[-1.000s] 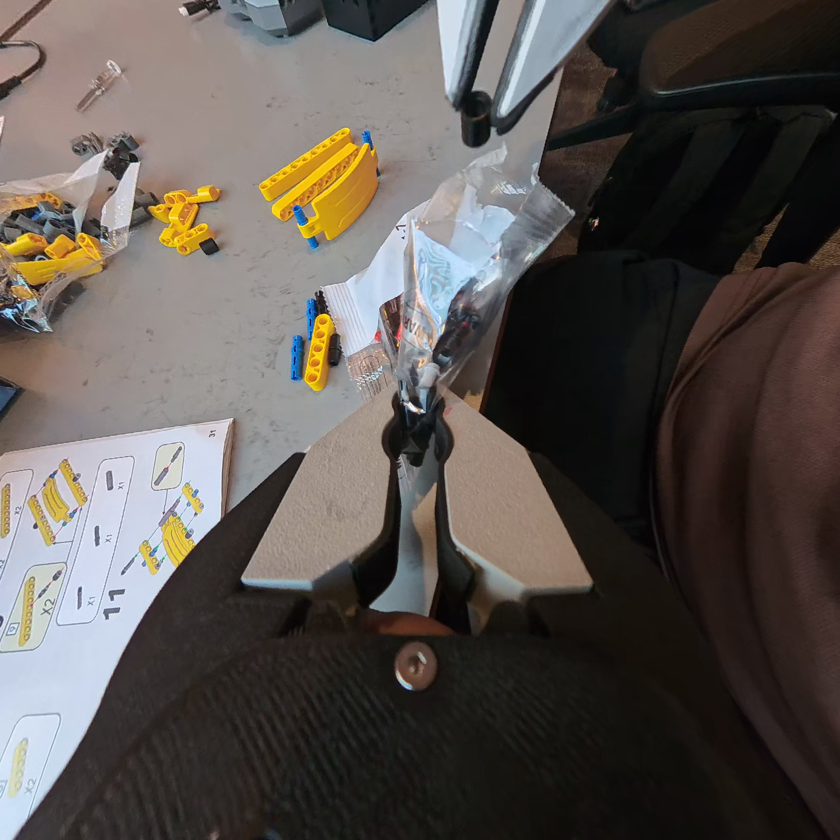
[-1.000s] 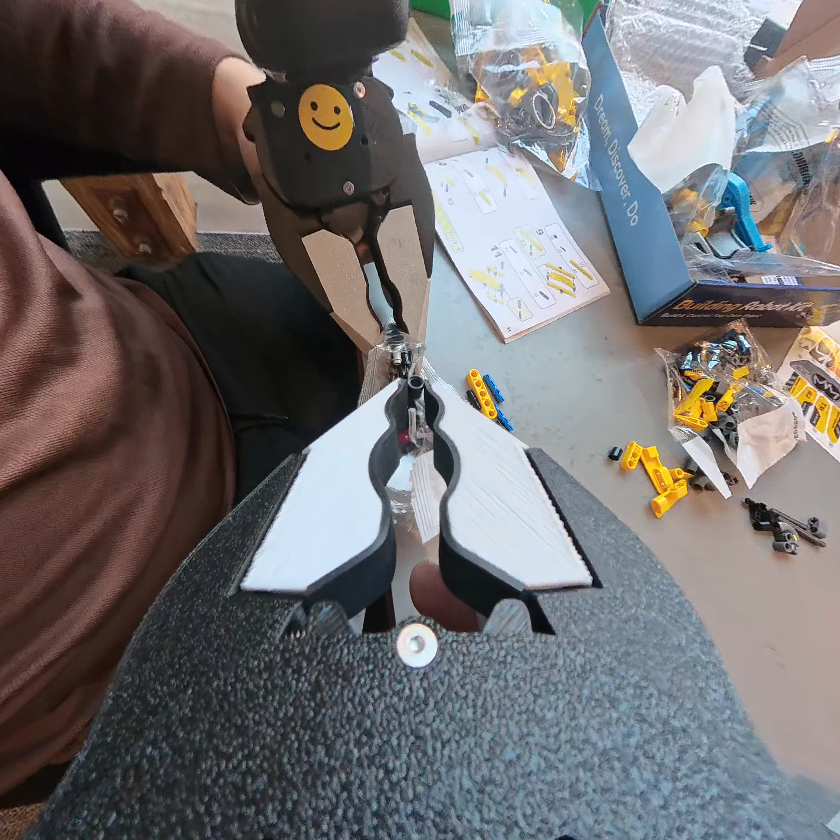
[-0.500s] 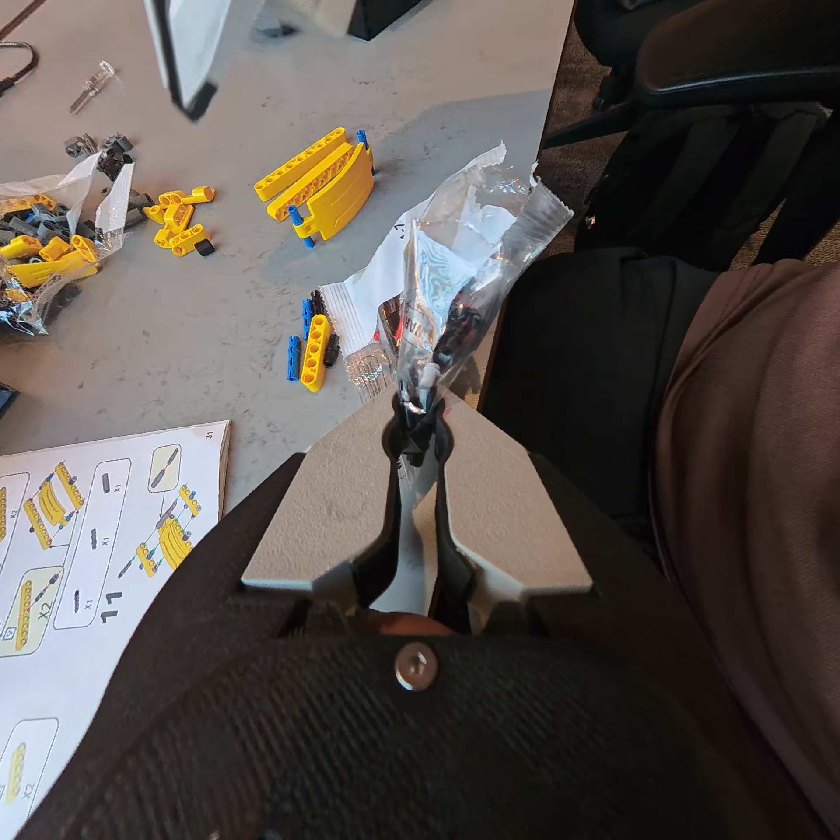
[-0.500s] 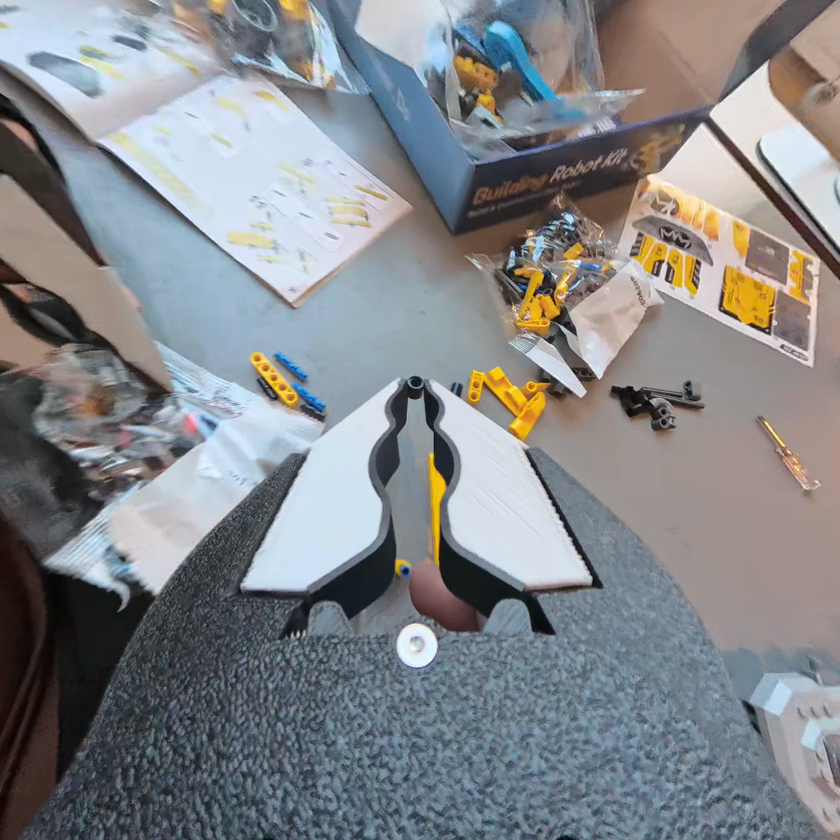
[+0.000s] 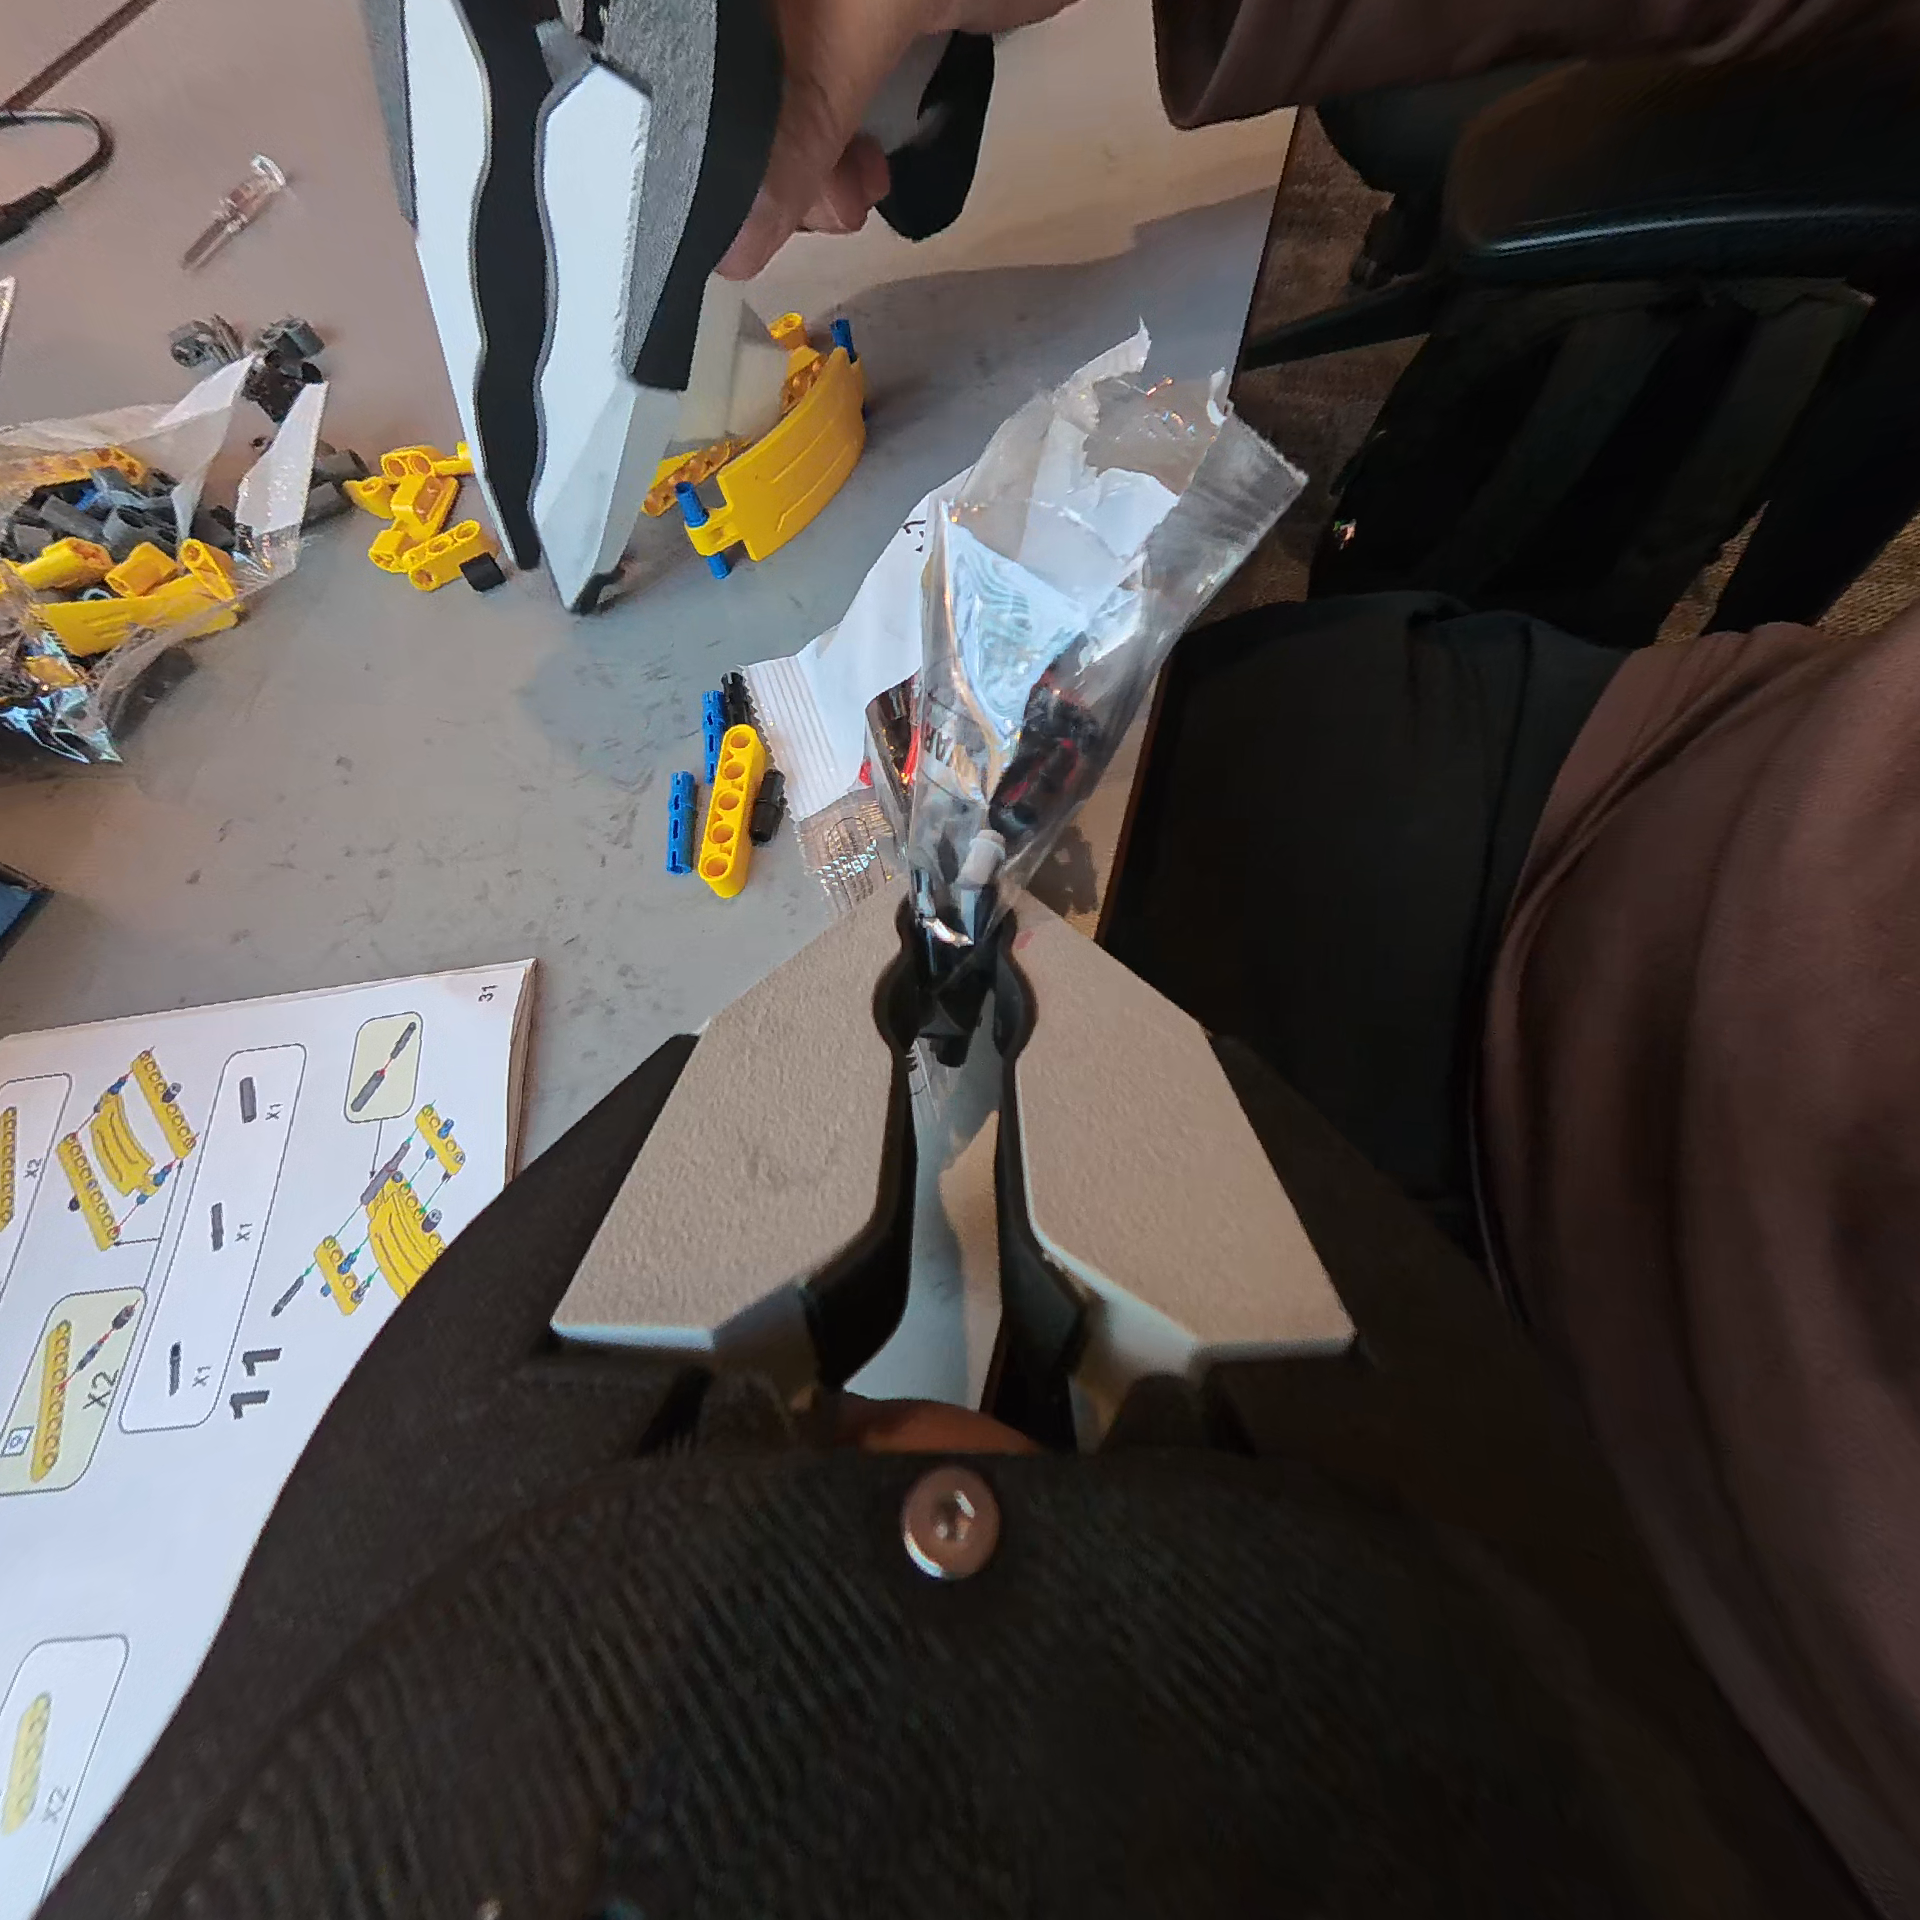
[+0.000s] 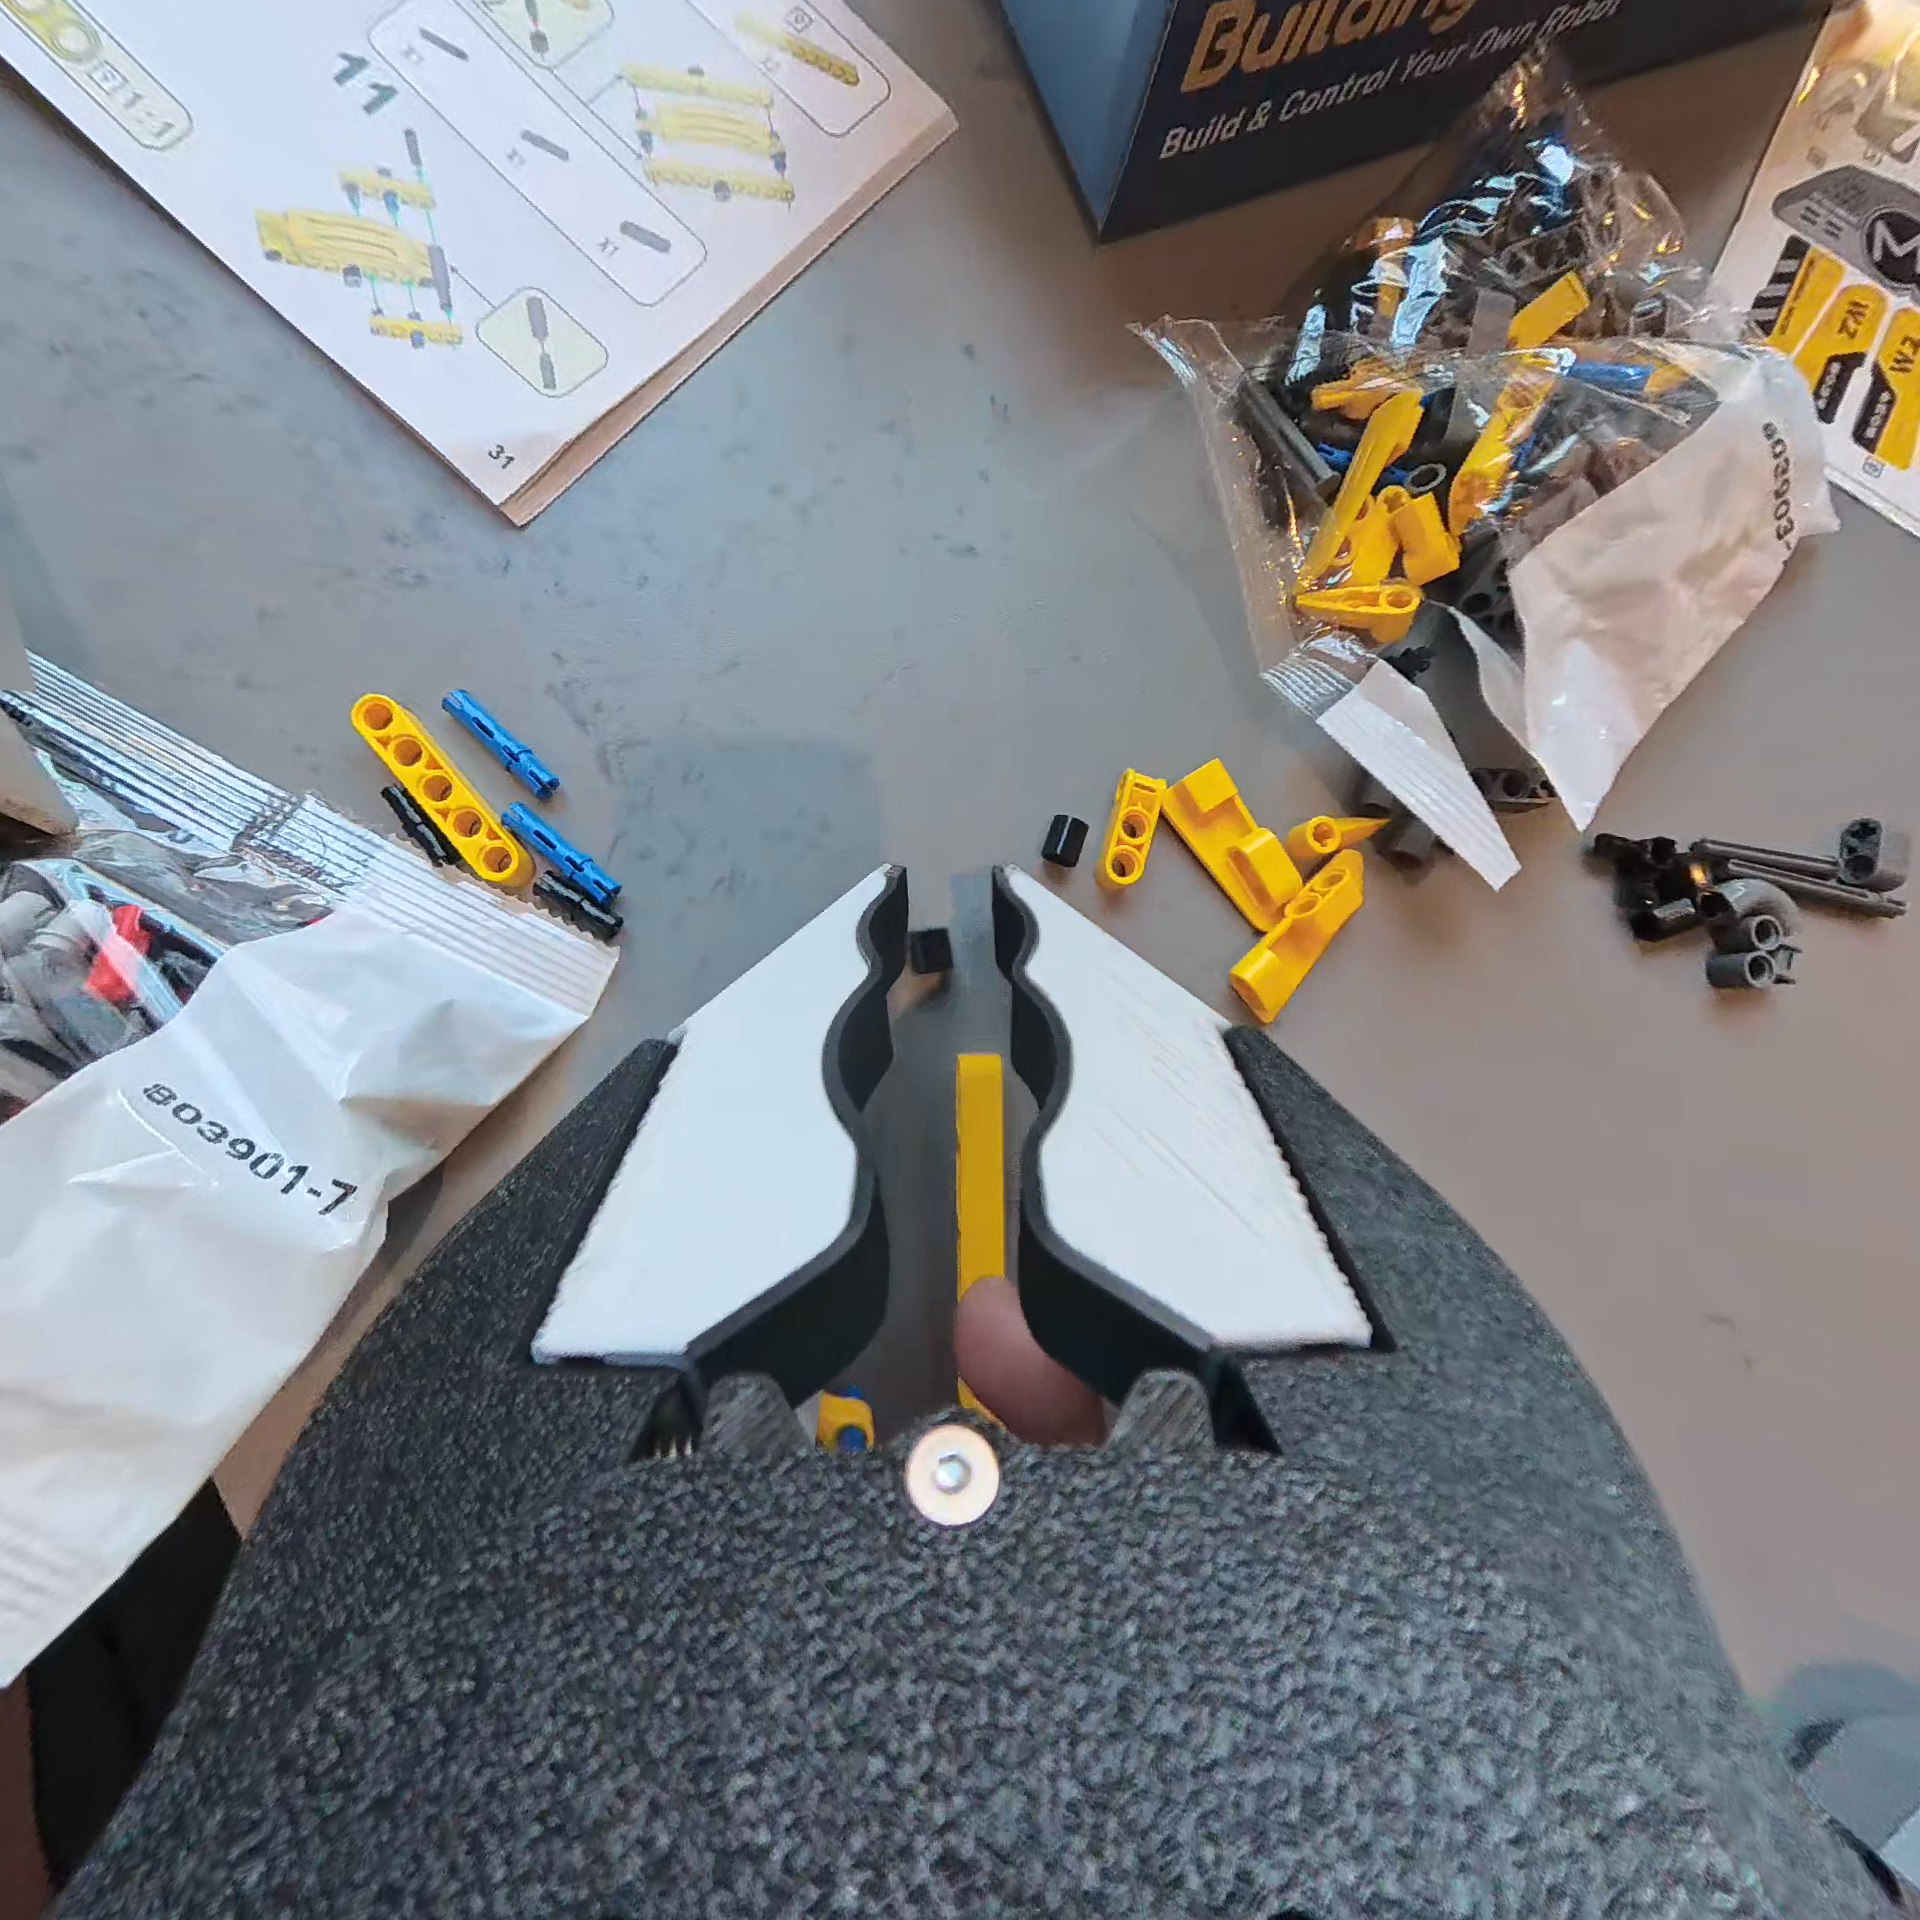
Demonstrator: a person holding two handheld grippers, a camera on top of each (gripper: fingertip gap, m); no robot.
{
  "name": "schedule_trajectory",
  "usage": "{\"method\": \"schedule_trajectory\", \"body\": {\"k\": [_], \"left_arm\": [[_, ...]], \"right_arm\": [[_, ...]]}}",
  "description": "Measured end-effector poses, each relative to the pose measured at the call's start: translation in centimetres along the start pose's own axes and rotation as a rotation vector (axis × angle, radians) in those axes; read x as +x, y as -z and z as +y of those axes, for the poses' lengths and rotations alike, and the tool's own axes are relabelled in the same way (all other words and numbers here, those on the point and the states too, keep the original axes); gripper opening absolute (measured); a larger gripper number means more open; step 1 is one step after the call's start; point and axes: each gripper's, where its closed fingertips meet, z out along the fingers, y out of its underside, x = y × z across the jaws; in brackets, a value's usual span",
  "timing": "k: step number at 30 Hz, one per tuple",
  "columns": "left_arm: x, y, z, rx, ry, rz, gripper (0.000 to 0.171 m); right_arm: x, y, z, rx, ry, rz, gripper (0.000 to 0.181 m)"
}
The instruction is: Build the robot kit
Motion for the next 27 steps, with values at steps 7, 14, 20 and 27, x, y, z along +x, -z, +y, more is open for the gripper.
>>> {"method": "schedule_trajectory", "body": {"k": [7,14,20,27], "left_arm": [[0.0,0.0,0.1,-0.005,-0.003,-0.005,0.006],[-0.4,0.3,-0.3,0.03,0.051,0.007,0.005],[-0.4,0.4,-0.4,0.035,0.061,0.009,0.005],[-0.6,0.6,-0.7,0.061,0.101,0.031,0.005]], "right_arm": [[0.4,2.7,-1.0,0.111,-0.089,-0.032,0.013],[-4.9,9.2,-3.3,0.302,-0.038,-0.267,0.024],[-12.7,12.4,-1.7,0.266,0.222,-0.35,0.06],[-11.8,8.4,-0.1,0.132,0.445,-0.011,0.041]]}}
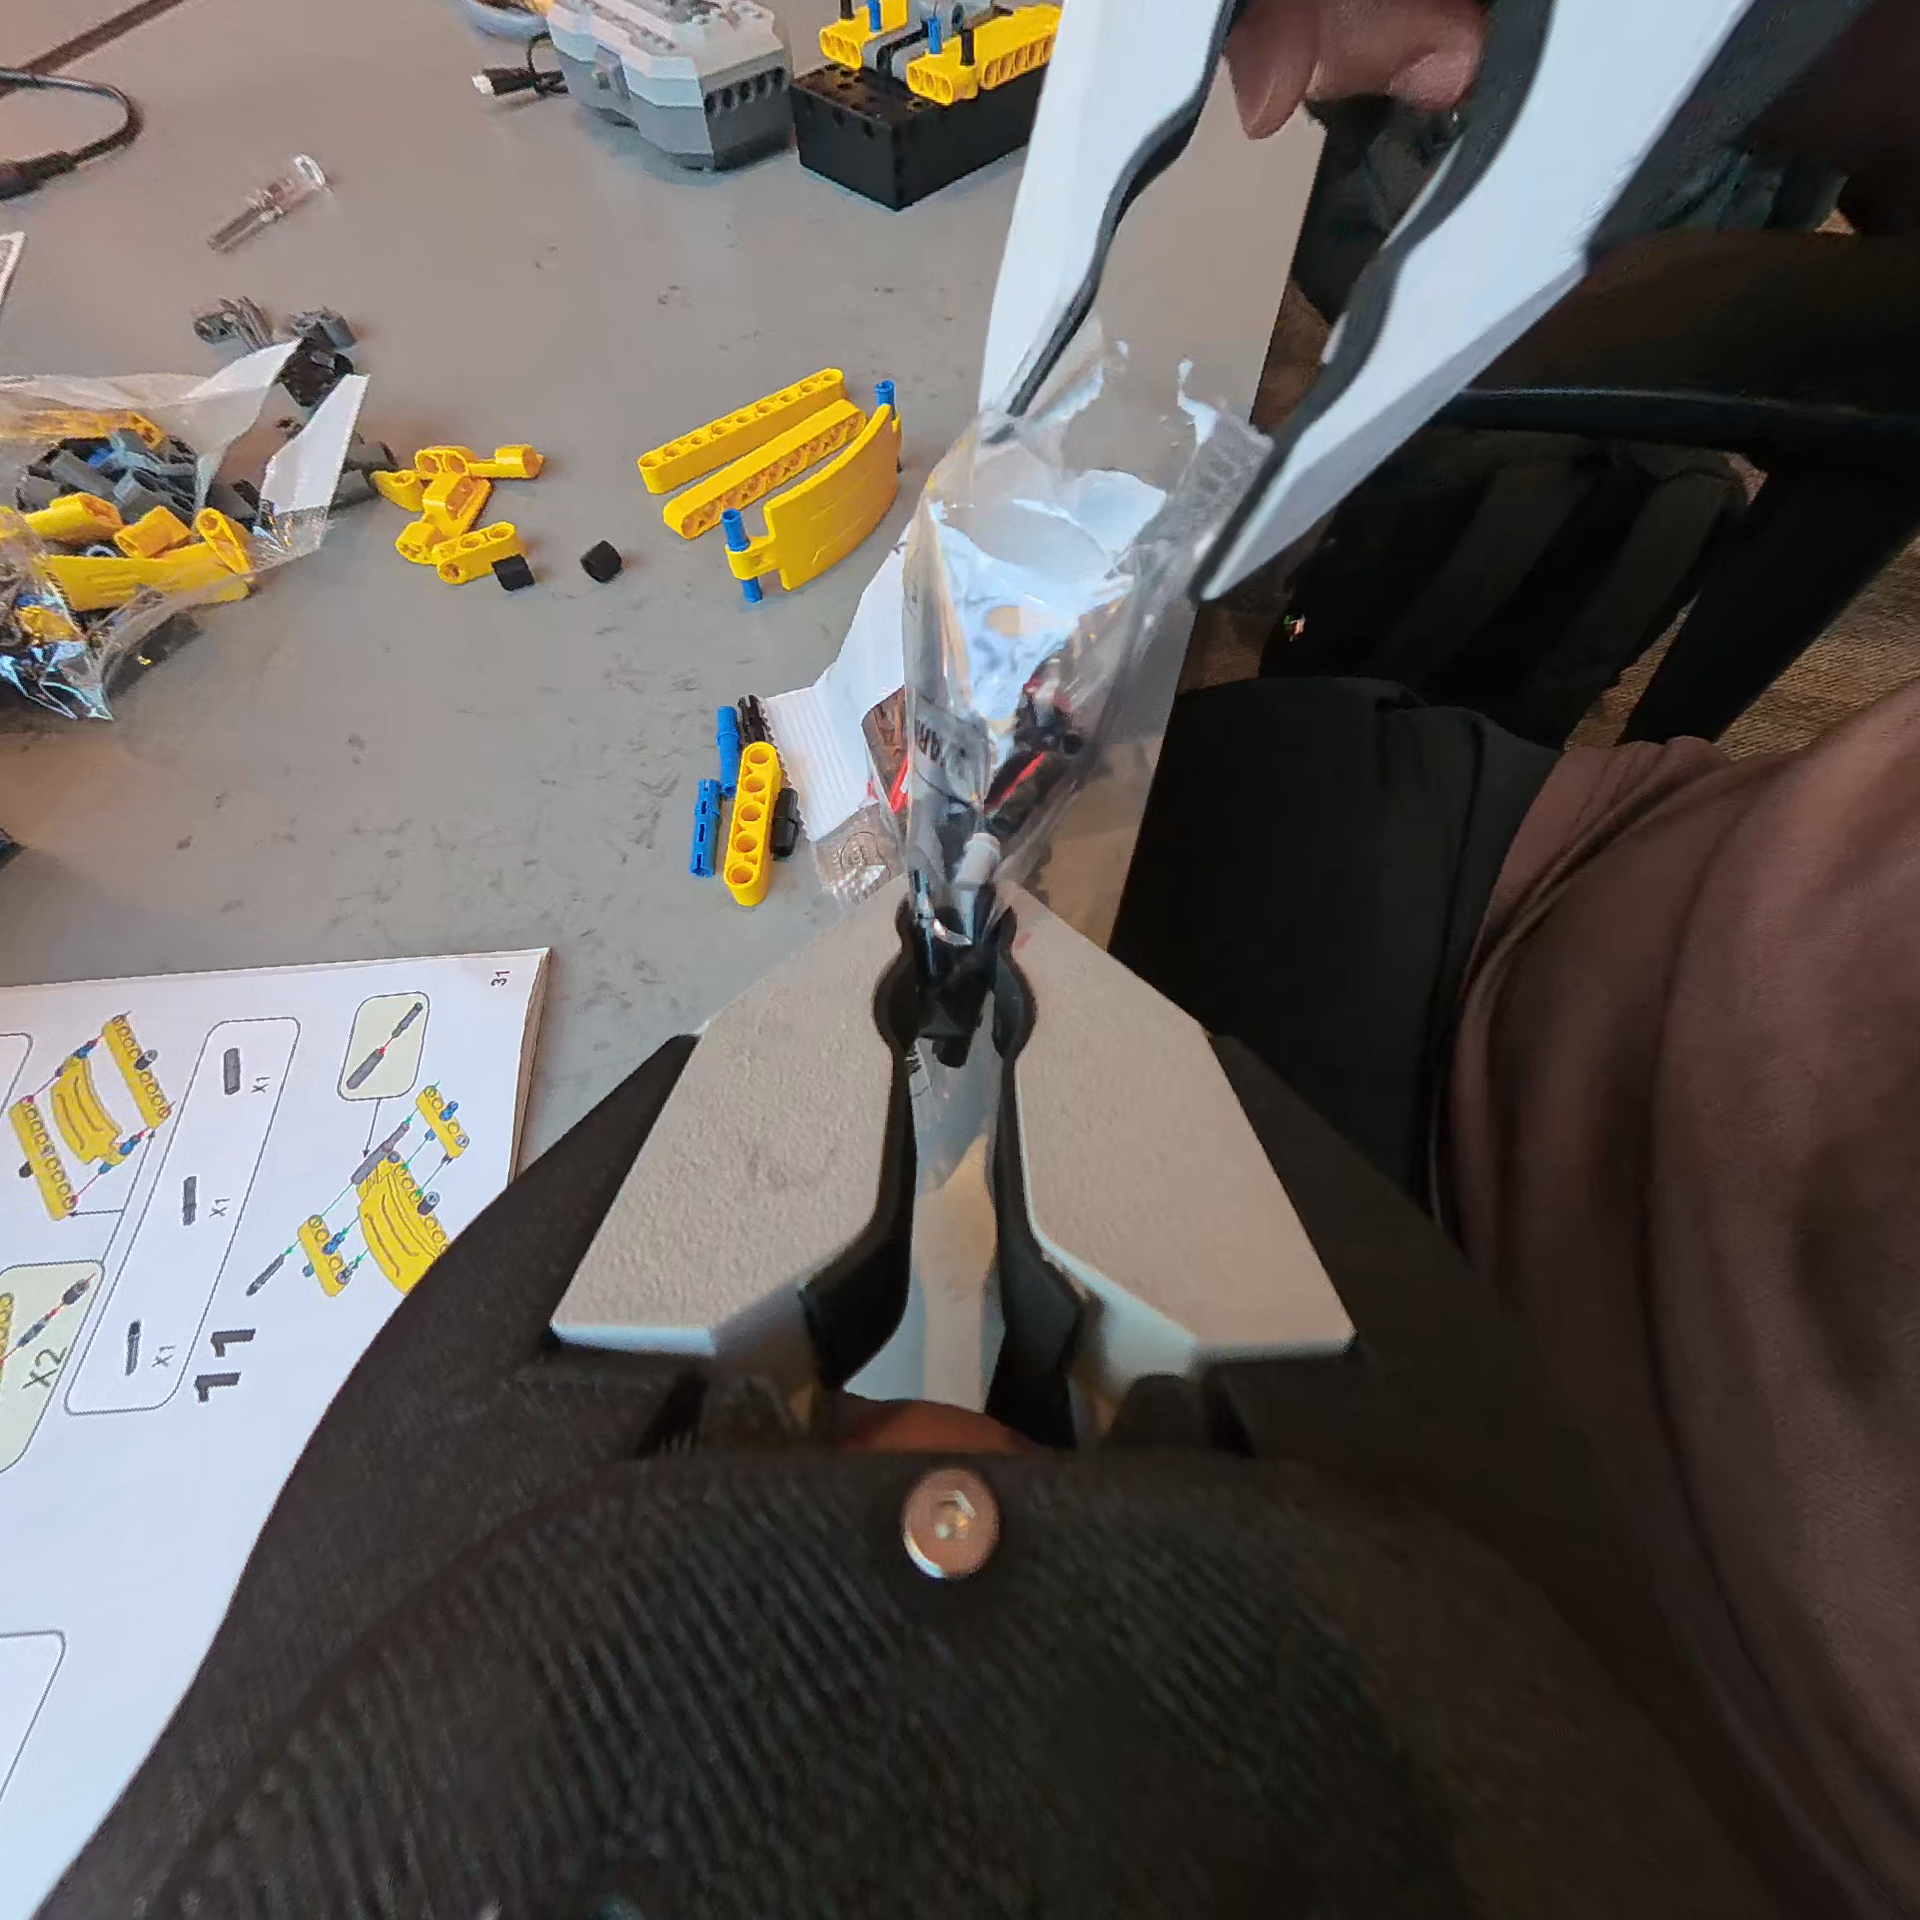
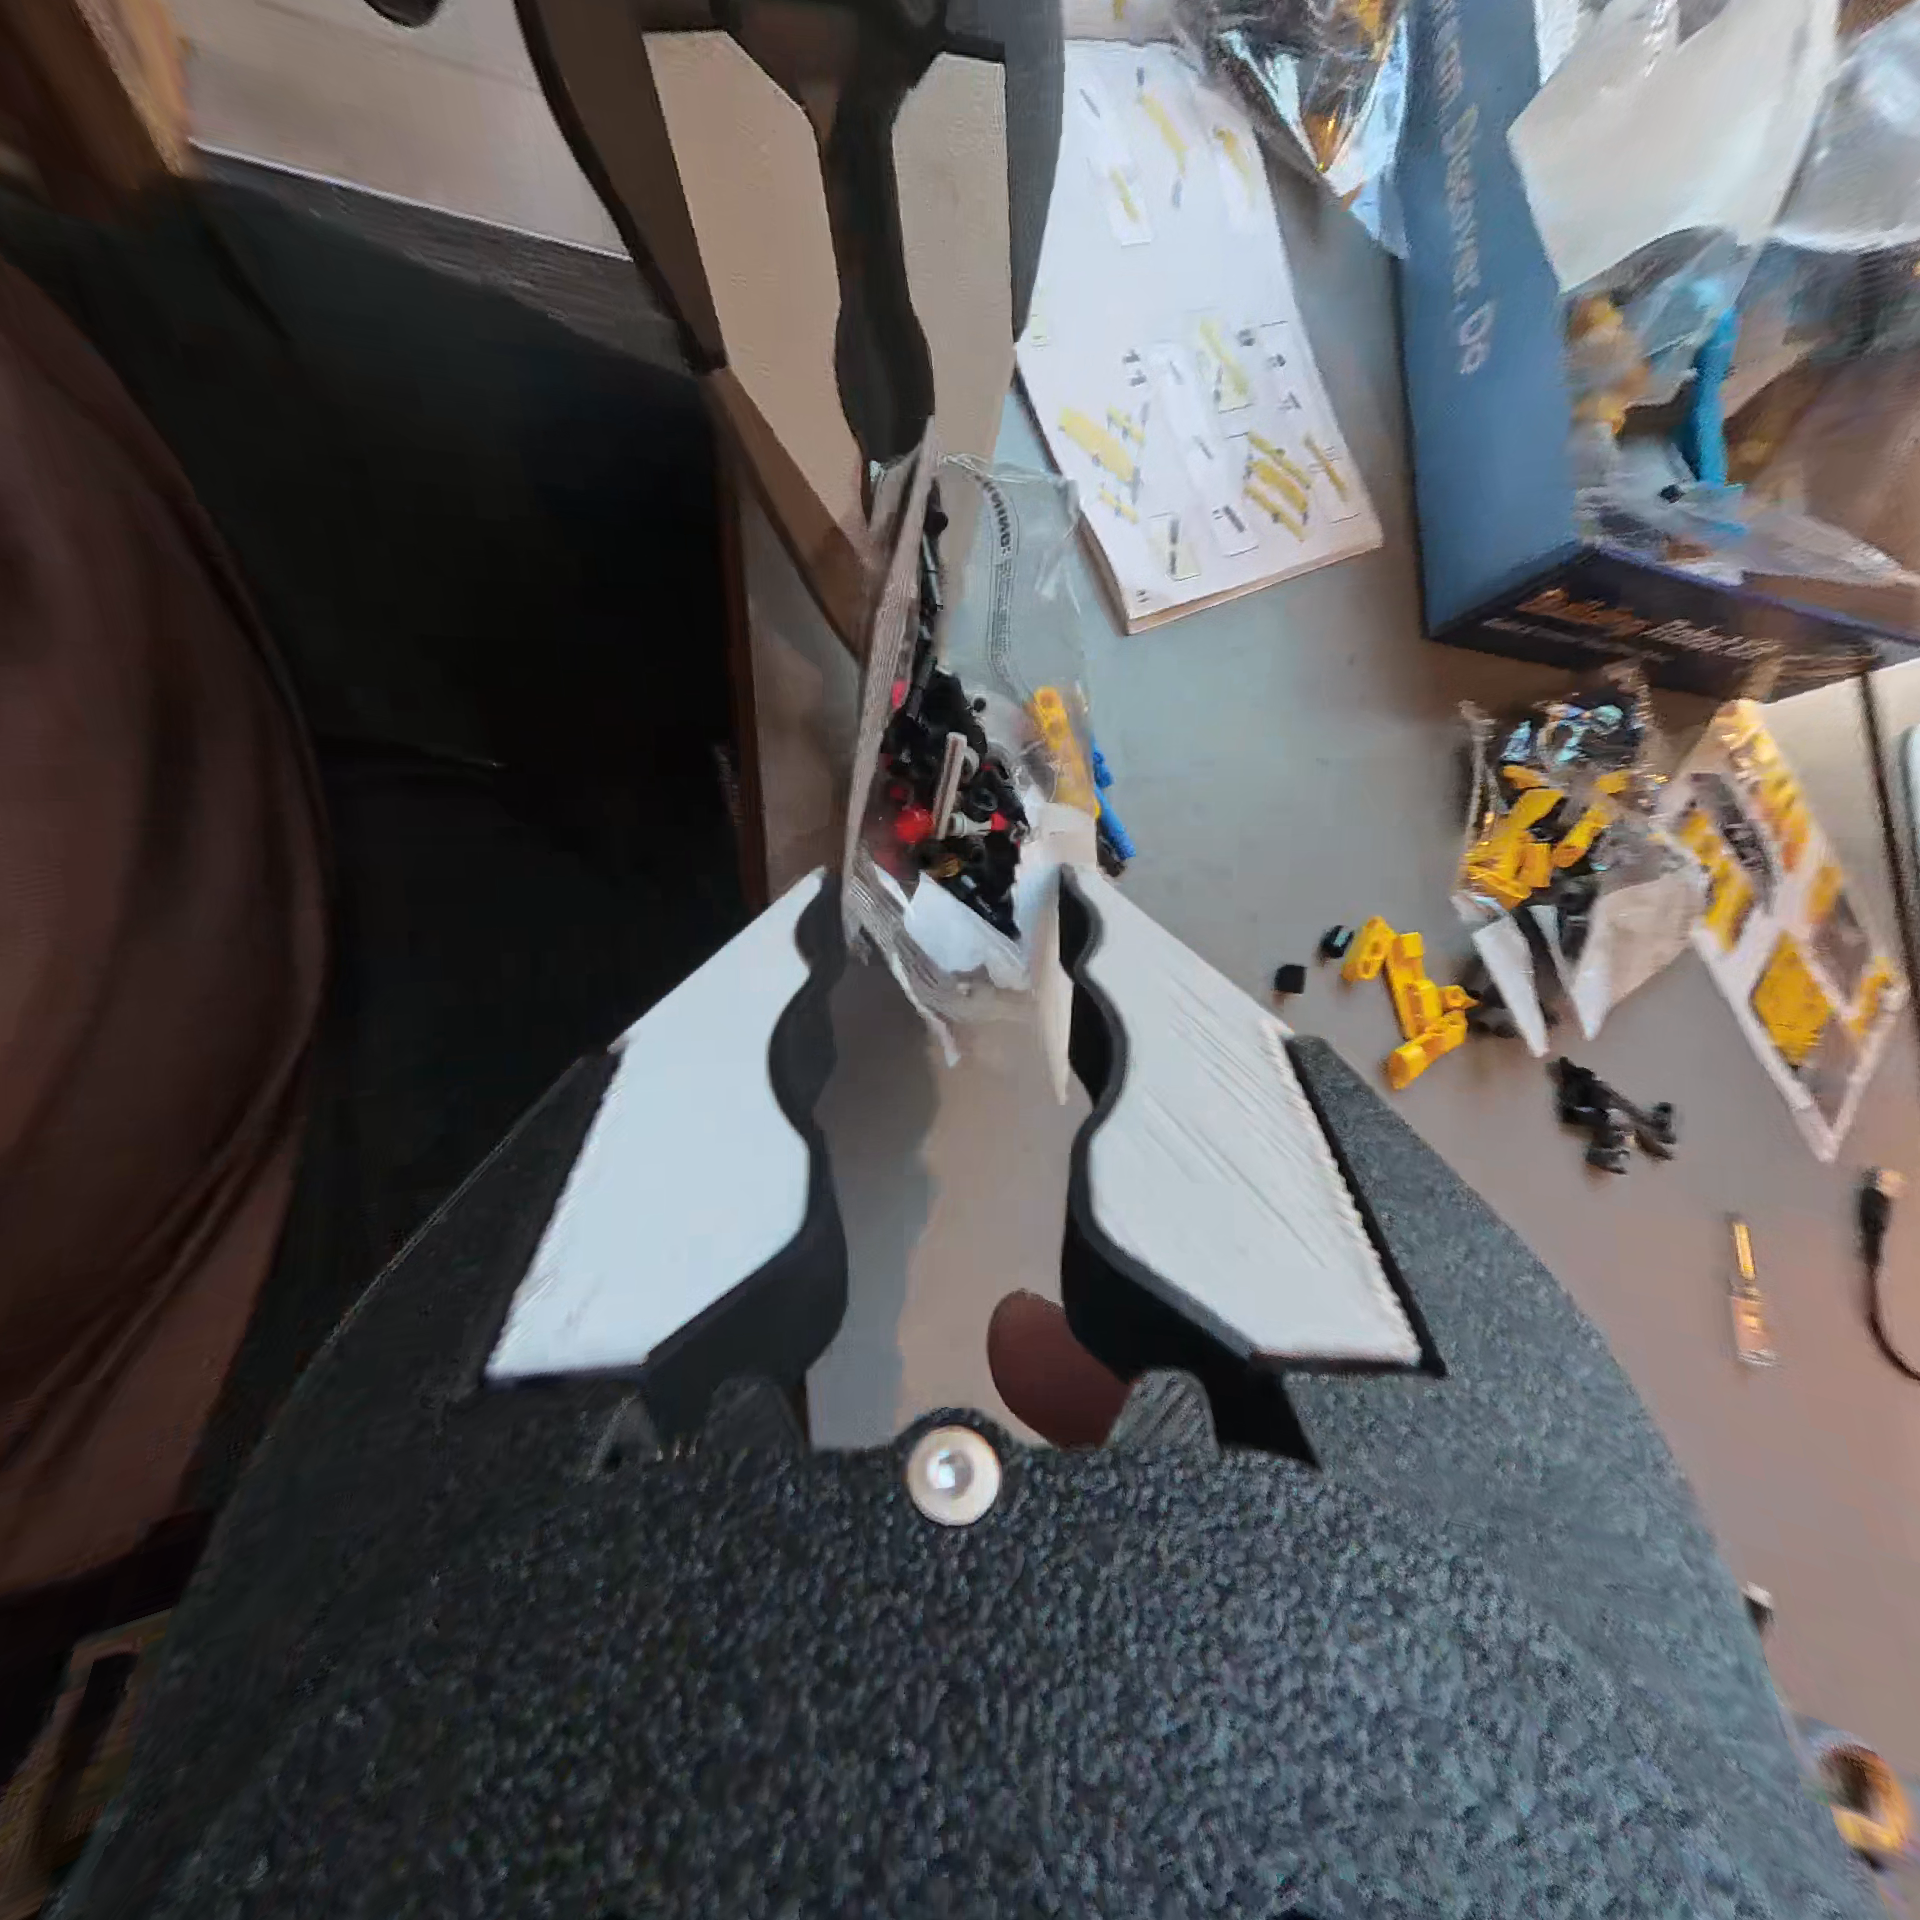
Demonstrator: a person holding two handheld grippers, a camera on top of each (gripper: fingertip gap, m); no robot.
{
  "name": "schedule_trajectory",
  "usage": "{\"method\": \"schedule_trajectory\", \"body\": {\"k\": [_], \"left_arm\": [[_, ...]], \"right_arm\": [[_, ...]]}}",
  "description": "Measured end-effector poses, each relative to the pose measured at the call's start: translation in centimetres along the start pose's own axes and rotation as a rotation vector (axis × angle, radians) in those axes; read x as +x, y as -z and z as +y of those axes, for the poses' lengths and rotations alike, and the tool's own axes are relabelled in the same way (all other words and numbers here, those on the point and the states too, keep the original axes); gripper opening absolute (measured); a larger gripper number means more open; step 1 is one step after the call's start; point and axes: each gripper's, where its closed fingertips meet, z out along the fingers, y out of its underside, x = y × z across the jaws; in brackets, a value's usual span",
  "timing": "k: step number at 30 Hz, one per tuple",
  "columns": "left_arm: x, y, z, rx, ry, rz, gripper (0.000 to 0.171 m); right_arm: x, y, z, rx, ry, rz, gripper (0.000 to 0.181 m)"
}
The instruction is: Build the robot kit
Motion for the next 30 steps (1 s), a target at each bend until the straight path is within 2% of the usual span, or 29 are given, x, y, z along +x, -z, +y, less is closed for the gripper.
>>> {"method": "schedule_trajectory", "body": {"k": [1,3,4,8,10,12,17,20,22,27,30], "left_arm": [[0.0,0.0,0.0,0.001,-0.001,-0.002,0.005],[0.1,0.1,0.0,0.005,-0.004,0.002,0.005],[0.1,0.1,-0.1,0.012,-0.005,0.005,0.005],[0.2,0.5,-0.5,0.048,0.005,0.021,0.009],[0.2,0.7,-0.7,0.065,0.016,0.026,0.023],[0.0,0.8,-0.8,0.078,0.033,0.025,0.029],[-0.4,0.8,-0.8,0.078,0.043,-0.001,0.038],[-0.4,0.6,-0.6,0.06,0.035,-0.009,0.037],[-0.5,0.5,-0.5,0.054,0.032,-0.017,0.035],[-0.5,0.5,-0.5,0.048,0.027,-0.024,0.033],[-0.6,0.4,-0.4,0.045,0.028,-0.026,0.032]], "right_arm": [[0.2,-0.1,-0.1,-0.003,0.024,0.028,0.034],[0.3,0.0,-0.6,0.014,0.049,0.046,0.004],[0.3,0.1,-0.9,0.028,0.048,0.04,0.001],[0.8,1.0,-1.7,0.069,0.0,0.023,0.0],[1.5,1.7,-2.1,0.092,-0.04,0.025,0.0],[2.6,2.7,-2.5,0.117,-0.079,0.033,0.0],[8.7,5.6,-0.9,0.072,-0.15,0.179,0.0],[13.4,7.1,1.2,0.021,-0.232,0.273,0.0],[16.8,7.5,3.9,-0.073,-0.293,0.346,0.0],[23.9,6.3,11.8,-0.358,-0.393,0.537,0.0],[26.2,4.8,15.2,-0.489,-0.387,0.605,0.0]]}}
